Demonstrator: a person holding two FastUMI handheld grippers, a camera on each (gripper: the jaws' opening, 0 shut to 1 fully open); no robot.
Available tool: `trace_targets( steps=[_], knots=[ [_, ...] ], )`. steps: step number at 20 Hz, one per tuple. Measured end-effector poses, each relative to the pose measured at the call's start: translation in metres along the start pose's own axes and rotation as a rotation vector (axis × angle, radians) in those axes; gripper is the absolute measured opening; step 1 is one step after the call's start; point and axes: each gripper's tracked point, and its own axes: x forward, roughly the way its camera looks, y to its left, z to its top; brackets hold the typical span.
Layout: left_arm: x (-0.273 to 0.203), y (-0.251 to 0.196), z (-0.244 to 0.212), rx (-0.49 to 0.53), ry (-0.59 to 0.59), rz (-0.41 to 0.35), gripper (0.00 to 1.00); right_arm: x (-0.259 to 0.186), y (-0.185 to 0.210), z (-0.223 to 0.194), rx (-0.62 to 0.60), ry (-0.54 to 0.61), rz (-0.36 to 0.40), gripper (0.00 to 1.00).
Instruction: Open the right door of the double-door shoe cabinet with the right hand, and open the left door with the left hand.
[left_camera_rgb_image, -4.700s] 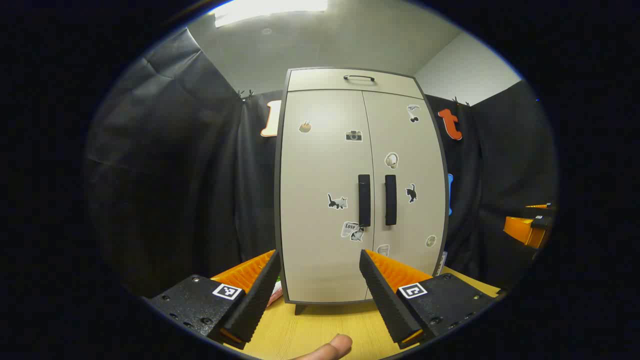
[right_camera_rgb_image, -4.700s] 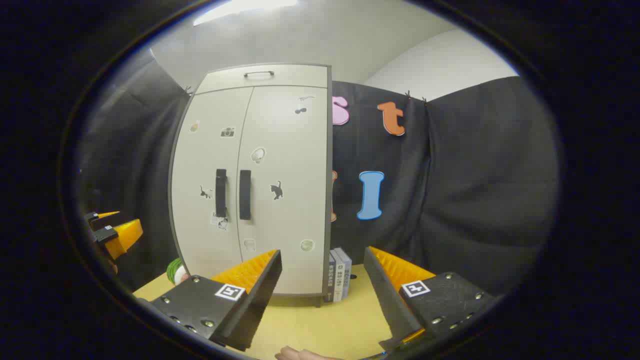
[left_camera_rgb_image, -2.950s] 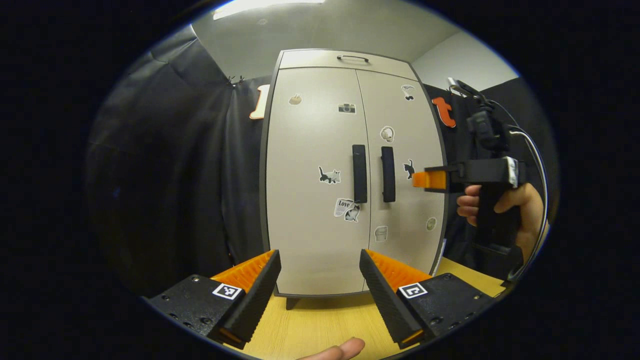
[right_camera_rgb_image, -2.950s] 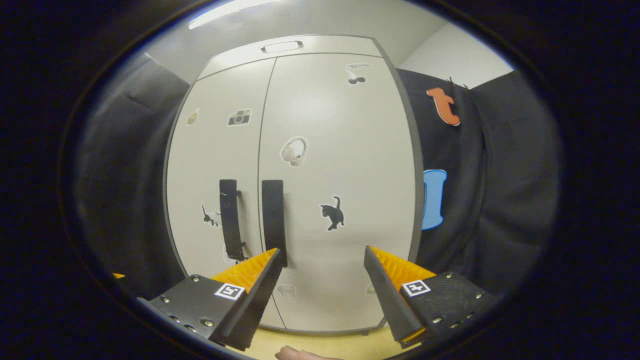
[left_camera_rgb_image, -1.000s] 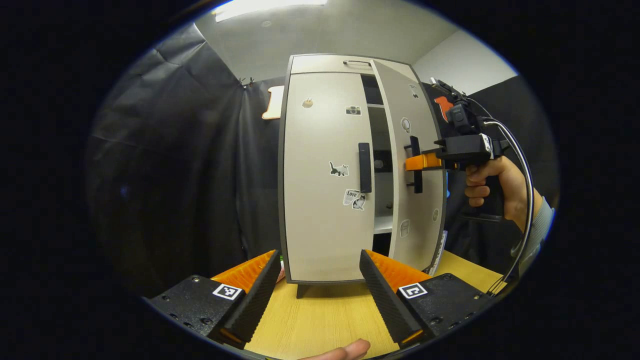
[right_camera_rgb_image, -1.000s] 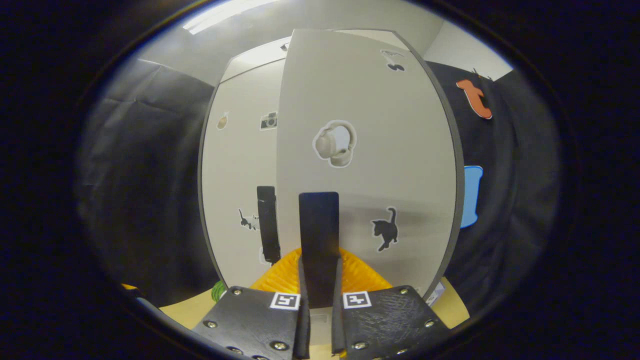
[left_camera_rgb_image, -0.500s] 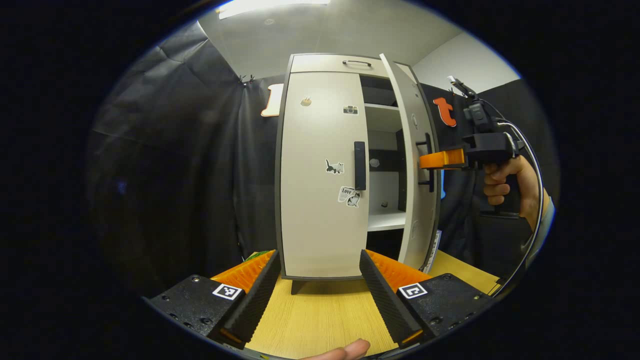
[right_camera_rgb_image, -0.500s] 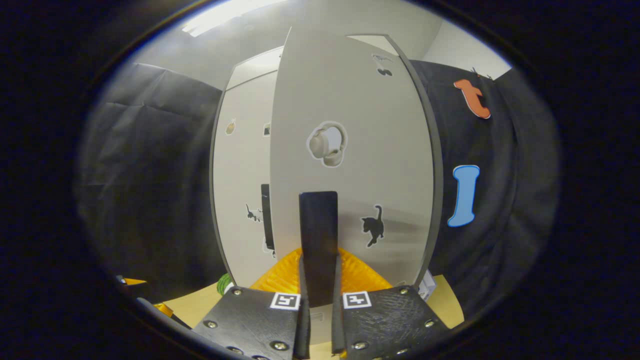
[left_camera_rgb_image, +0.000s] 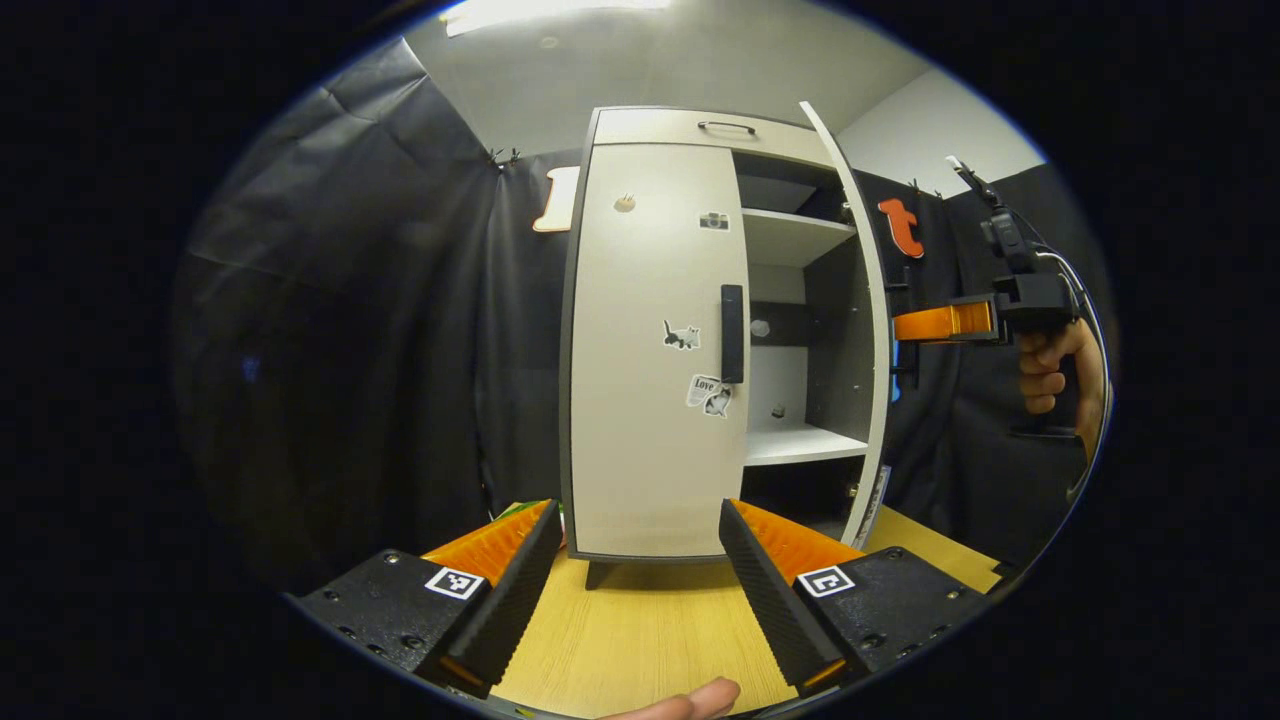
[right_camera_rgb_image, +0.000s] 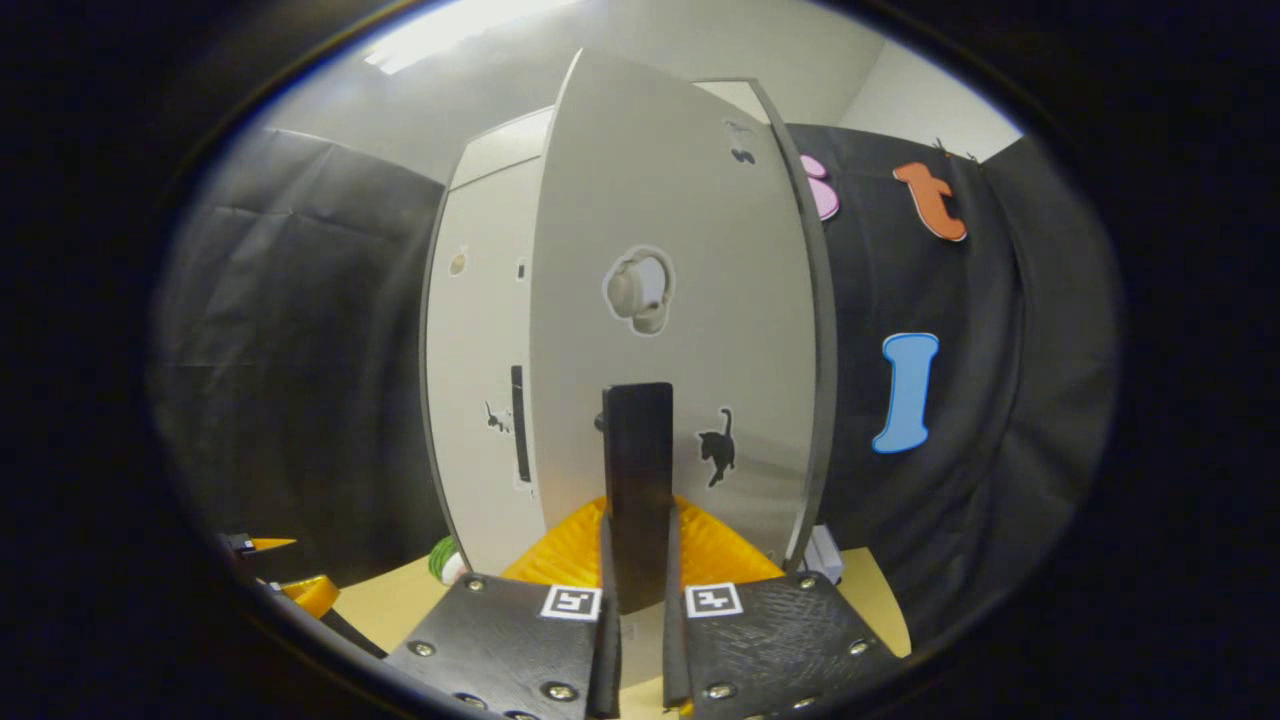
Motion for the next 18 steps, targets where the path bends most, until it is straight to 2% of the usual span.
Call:
trace_targets(
  steps=[4,7,11,15,17,18],
  knots=[
    [-0.003,-0.012,-0.002,-0.001,0.002,-0.039,0.98,-0.007,-0.008,-0.001,-0.024,-0.005,-0.026,0.16],
    [-0.005,-0.008,-0.002,0.013,-0.003,-0.04,0.98,-0.009,-0.011,-0.001,-0.016,-0.012,-0.035,0.16],
    [-0.004,-0.008,-0.003,-0.016,0.001,-0.054,0.98,-0.02,-0.029,0.0,0.001,-0.033,-0.058,0.16],
    [-0.007,-0.018,-0.002,-0.024,-0.009,-0.085,0.98,-0.027,-0.06,-0.013,0.042,-0.002,-0.119,0.15],
    [-0.006,-0.026,-0.002,-0.024,-0.008,-0.103,0.98,-0.027,-0.086,-0.029,0.067,0.035,-0.176,0.15],
    [-0.005,-0.028,-0.004,-0.023,-0.003,-0.109,0.98,-0.028,-0.103,-0.024,0.077,0.003,-0.215,0.15]
  ],
)
